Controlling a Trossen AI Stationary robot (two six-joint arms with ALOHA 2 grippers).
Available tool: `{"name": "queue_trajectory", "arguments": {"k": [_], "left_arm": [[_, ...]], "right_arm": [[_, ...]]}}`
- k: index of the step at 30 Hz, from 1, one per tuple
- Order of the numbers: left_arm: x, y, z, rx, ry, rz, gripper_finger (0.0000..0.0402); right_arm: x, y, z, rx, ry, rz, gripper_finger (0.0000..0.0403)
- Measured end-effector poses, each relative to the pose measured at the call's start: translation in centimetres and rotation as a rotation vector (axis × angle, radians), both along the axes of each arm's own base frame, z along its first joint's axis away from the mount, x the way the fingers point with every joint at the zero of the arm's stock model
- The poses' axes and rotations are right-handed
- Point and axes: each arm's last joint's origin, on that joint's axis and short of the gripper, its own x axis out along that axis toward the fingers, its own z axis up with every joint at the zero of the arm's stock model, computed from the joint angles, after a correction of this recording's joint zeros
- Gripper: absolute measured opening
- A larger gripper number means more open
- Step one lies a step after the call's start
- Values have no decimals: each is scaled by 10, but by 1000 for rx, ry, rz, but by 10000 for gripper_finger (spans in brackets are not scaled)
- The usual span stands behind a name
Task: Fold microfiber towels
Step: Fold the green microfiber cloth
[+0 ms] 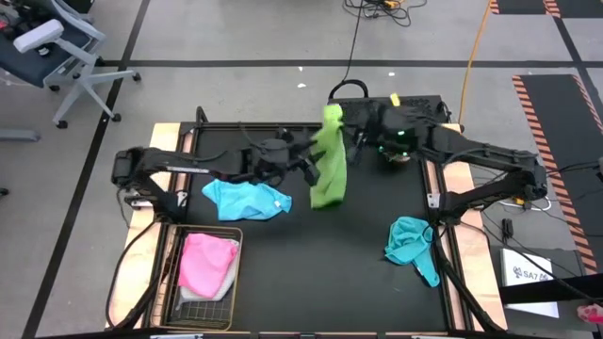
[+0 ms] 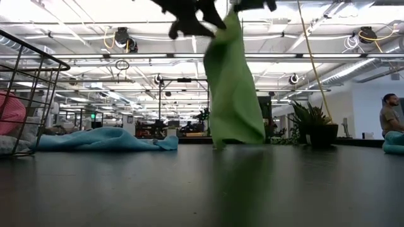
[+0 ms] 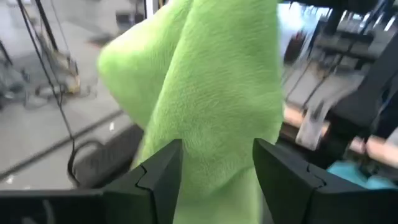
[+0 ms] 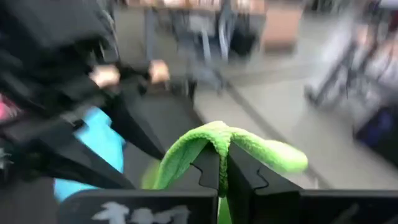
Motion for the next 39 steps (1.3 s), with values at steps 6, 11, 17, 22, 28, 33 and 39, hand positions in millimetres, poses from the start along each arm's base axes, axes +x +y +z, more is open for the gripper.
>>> {"name": "queue_trajectory", "arguments": {"k": [6, 11, 17, 22, 28, 33, 39], "left_arm": [[-27, -3, 39, 93, -76, -20, 198], [-35, -6, 47, 133, -65, -32, 198], [-31, -5, 32, 190, 83, -25, 198], [-24, -13, 23, 298, 170, -86, 198], [-15, -25, 21, 413, 195, -61, 198], [-10, -31, 18, 415, 184, -59, 198], [-12, -32, 18, 397, 187, 31, 198]], "right_arm": [[-15, 3, 45, -78, -155, -2, 0], [-17, 7, 44, -29, -136, 27, 0], [-13, 10, 39, 2, -110, 64, 0], [-10, 9, 37, 8, -95, 59, 0], [7, -1, 24, 49, -69, 20, 0], [28, -16, 7, 37, -12, -53, 0], [47, -22, -12, 84, 25, -70, 0]]}}
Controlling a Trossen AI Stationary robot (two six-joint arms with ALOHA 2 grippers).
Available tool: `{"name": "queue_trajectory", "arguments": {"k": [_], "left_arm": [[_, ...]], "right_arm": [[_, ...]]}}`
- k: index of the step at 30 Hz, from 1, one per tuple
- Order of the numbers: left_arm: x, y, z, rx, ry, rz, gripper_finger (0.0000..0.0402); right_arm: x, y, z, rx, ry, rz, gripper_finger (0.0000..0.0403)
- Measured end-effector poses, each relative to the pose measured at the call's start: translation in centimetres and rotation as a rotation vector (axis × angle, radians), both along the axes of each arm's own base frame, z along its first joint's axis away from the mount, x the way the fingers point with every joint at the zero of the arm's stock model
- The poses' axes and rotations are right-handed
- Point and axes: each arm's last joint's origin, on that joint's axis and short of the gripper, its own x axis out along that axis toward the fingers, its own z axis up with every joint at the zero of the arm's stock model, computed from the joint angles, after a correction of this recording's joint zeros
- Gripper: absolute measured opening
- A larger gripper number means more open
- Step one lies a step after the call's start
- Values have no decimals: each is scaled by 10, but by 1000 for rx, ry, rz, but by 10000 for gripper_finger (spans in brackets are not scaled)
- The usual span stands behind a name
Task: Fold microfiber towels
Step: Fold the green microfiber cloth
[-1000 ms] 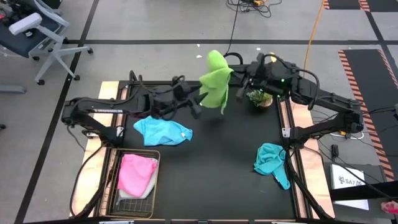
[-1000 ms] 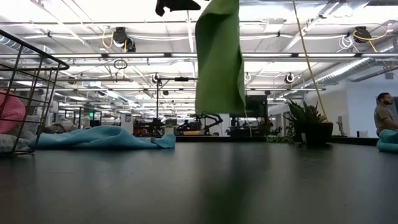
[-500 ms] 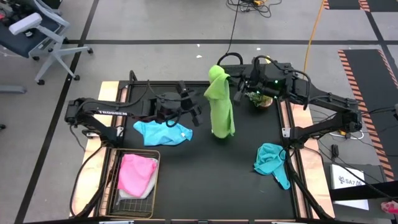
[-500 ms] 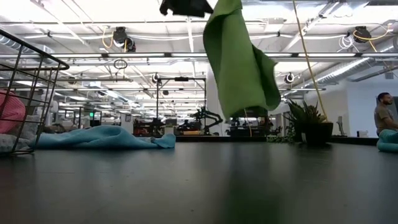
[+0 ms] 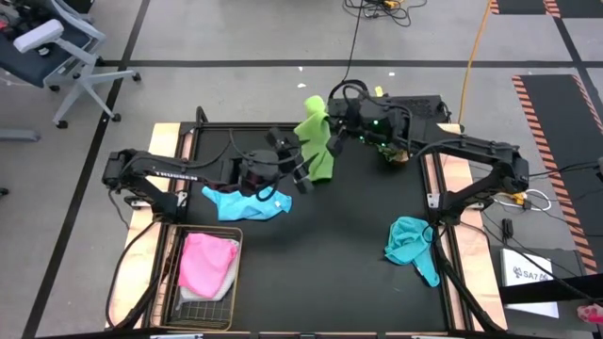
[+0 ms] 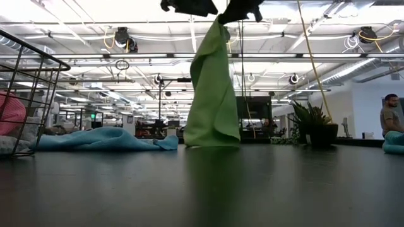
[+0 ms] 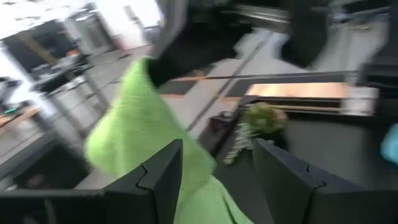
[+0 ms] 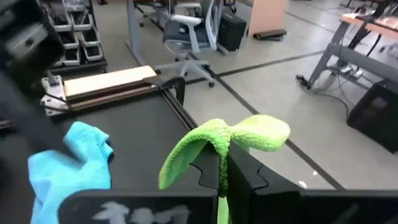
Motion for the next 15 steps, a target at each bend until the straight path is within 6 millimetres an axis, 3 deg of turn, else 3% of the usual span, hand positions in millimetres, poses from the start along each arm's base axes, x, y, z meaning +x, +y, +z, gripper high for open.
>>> {"name": "queue_trajectory", "arguments": {"k": [5, 15], "left_arm": [[-3, 11, -1, -70, -75, 177, 198], [-1, 13, -6, -118, -91, 198, 198]], "right_arm": [[14, 4, 0, -11, -74, 23, 0], [32, -3, -7, -53, -121, 26, 0]]}}
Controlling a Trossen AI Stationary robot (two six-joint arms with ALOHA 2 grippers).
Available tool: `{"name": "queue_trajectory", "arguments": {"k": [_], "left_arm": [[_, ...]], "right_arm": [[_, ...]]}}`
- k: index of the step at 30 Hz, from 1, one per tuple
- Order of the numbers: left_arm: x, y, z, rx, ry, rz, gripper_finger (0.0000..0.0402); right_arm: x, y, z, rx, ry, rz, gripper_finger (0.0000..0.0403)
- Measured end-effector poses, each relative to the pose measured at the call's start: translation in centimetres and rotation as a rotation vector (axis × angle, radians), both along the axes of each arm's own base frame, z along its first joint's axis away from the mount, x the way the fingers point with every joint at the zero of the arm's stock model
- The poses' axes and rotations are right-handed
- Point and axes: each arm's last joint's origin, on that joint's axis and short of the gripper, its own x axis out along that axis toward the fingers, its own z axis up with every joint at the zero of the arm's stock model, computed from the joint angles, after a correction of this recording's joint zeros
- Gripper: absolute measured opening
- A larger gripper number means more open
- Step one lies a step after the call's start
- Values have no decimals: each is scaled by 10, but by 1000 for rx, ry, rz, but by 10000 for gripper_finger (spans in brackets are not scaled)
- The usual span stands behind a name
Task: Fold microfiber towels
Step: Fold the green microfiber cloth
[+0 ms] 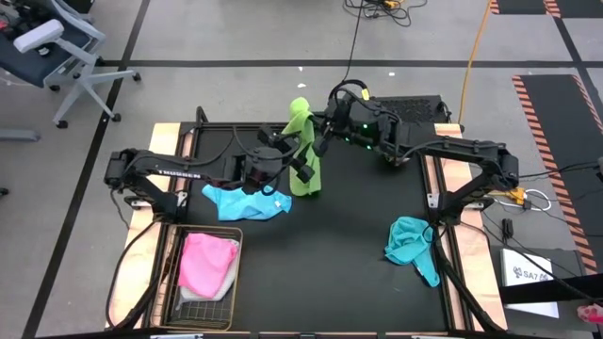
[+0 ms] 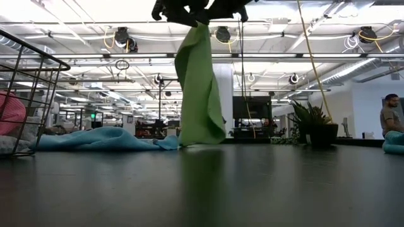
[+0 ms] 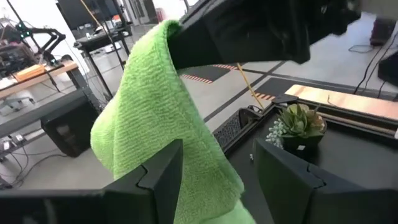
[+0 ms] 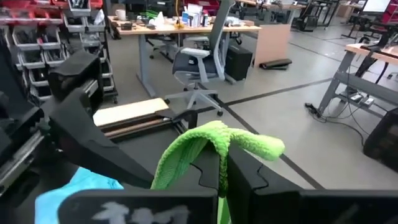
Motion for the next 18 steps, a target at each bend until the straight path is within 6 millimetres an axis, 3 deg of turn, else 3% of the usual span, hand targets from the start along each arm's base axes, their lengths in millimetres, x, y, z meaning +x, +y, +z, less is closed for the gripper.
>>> {"name": "queue_trajectory", "arguments": {"k": [14, 18], "left_arm": [[2, 5, -16, 25, 110, 107, 196], [1, 5, -15, 49, 119, 138, 162]], "right_arm": [[-2, 14, 2, -7, 32, 45, 0], [-2, 14, -1, 8, 55, 43, 0]]}}
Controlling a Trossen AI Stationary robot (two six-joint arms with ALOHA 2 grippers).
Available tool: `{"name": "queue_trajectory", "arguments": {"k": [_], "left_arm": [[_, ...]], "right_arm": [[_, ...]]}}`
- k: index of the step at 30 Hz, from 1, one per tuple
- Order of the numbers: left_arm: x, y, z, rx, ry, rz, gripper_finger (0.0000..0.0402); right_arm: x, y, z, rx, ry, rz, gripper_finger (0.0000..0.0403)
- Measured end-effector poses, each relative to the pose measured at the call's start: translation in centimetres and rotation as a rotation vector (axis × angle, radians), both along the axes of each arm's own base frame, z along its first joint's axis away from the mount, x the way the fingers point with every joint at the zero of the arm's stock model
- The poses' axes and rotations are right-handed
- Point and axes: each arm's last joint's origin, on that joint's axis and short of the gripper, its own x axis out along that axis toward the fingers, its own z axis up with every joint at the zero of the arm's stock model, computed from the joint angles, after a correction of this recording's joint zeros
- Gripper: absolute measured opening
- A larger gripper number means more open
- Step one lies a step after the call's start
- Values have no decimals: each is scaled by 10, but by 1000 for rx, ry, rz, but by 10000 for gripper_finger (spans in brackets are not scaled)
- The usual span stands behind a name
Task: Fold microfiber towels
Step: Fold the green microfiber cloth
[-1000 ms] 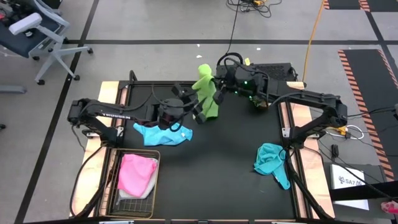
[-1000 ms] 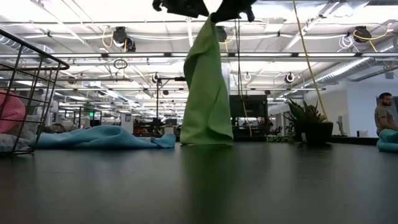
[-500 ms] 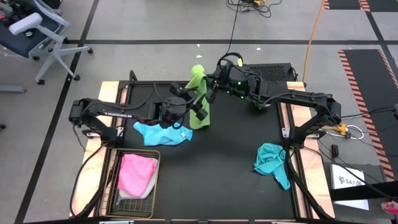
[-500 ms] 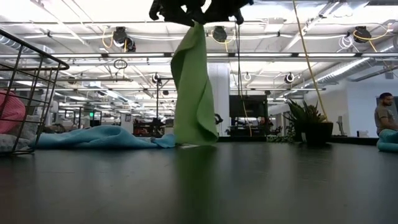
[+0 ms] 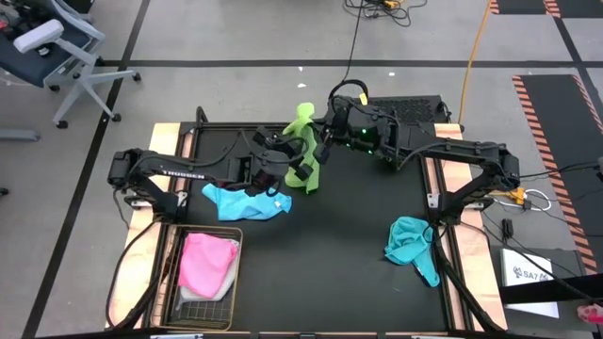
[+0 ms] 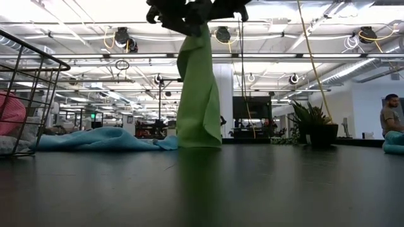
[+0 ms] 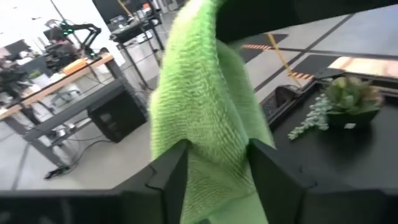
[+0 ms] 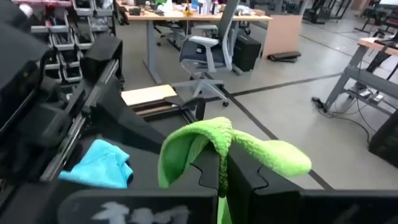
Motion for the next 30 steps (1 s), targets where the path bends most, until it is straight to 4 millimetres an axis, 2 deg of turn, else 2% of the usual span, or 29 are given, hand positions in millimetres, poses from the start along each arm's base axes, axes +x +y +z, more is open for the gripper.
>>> {"name": "queue_trajectory", "arguments": {"k": [7, 9, 17, 22, 27, 30], "left_arm": [[-3, -2, 3, 50, 66, -7, 32], [-4, -4, 6, 63, 70, -13, 10], [-25, -5, 32, 118, 62, 21, 4], [-42, -6, 50, 141, 54, -9, 3], [-60, -12, 61, 82, 13, -91, 2], [-74, -13, 68, 48, -27, -71, 1]], "right_arm": [[-2, 0, -5, 16, 56, -1, 0], [-3, 1, -8, 26, 85, -2, 0], [-6, 7, -18, 58, 193, 17, 0], [-5, 13, -16, -4, 220, 67, 0], [-7, 15, -21, -64, 318, 178, 11], [-14, 15, -32, -76, 461, 200, 25]]}}
